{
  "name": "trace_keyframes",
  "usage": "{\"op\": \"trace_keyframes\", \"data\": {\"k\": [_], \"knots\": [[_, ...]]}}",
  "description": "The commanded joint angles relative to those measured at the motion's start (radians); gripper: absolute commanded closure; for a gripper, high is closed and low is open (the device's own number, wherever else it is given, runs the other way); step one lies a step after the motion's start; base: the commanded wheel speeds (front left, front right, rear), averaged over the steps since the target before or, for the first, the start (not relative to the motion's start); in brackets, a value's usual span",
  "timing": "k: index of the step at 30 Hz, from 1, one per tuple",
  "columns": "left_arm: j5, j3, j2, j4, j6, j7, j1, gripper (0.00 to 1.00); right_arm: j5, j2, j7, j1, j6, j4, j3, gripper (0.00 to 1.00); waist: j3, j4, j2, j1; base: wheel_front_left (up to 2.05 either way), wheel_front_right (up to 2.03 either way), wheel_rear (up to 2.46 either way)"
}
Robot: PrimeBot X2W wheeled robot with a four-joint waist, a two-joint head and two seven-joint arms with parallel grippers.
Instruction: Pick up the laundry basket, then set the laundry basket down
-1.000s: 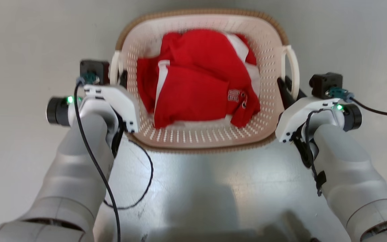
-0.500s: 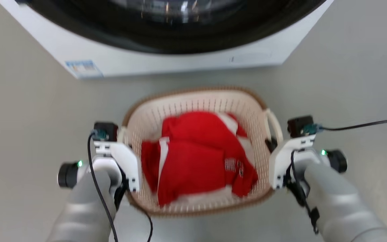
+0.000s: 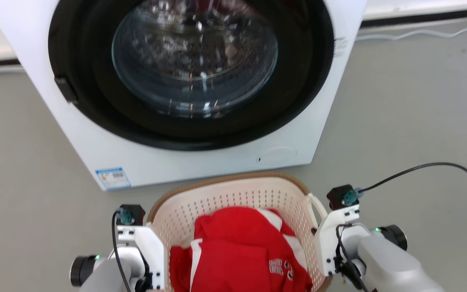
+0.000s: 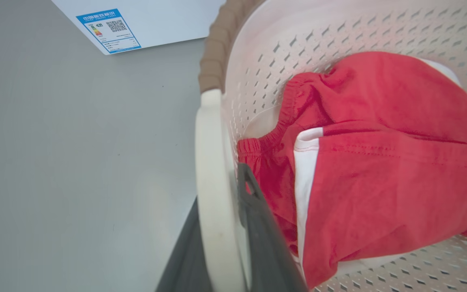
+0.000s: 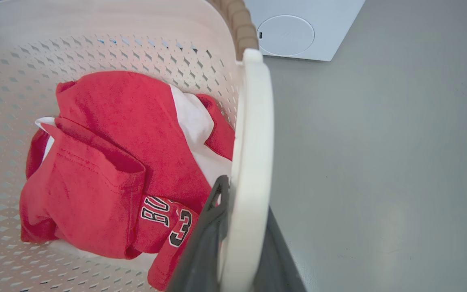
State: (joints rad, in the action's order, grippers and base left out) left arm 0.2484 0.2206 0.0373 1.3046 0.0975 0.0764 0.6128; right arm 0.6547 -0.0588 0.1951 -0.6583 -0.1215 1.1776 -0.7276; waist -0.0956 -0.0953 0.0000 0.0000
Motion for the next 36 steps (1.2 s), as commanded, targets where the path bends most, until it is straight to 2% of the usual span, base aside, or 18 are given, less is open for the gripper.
{"op": "trace_keyframes", "data": {"k": [1, 8, 17, 36], "knots": [[0.000, -0.008, 0.027, -0.014, 0.019, -0.002, -0.006, 1.00, 0.009, 0.009, 0.010, 0.009, -0.009, -0.030, -0.033, 1.00, 0.055, -0.030, 0.0000, 0.0000, 0.00, 0.00, 0.00], [0.008, 0.014, 0.029, -0.014, 0.027, 0.015, -0.036, 1.00, 0.066, 0.009, 0.055, 0.024, -0.009, -0.030, -0.106, 1.00, 0.120, -0.042, 0.0000, 0.0000, 0.00, 0.00, 0.00], [0.023, 0.033, 0.028, -0.014, 0.031, 0.026, -0.041, 1.00, 0.115, 0.009, 0.026, 0.005, -0.009, -0.019, -0.158, 1.00, 0.157, -0.034, 0.0000, 0.0000, 0.00, 0.00, 0.00], [0.047, 0.066, 0.036, -0.014, 0.032, 0.026, -0.029, 1.00, 0.191, 0.009, -0.014, -0.013, -0.009, 0.003, -0.236, 1.00, 0.159, -0.032, 0.0000, 0.0000, 0.00, 0.00, 0.00]]}}
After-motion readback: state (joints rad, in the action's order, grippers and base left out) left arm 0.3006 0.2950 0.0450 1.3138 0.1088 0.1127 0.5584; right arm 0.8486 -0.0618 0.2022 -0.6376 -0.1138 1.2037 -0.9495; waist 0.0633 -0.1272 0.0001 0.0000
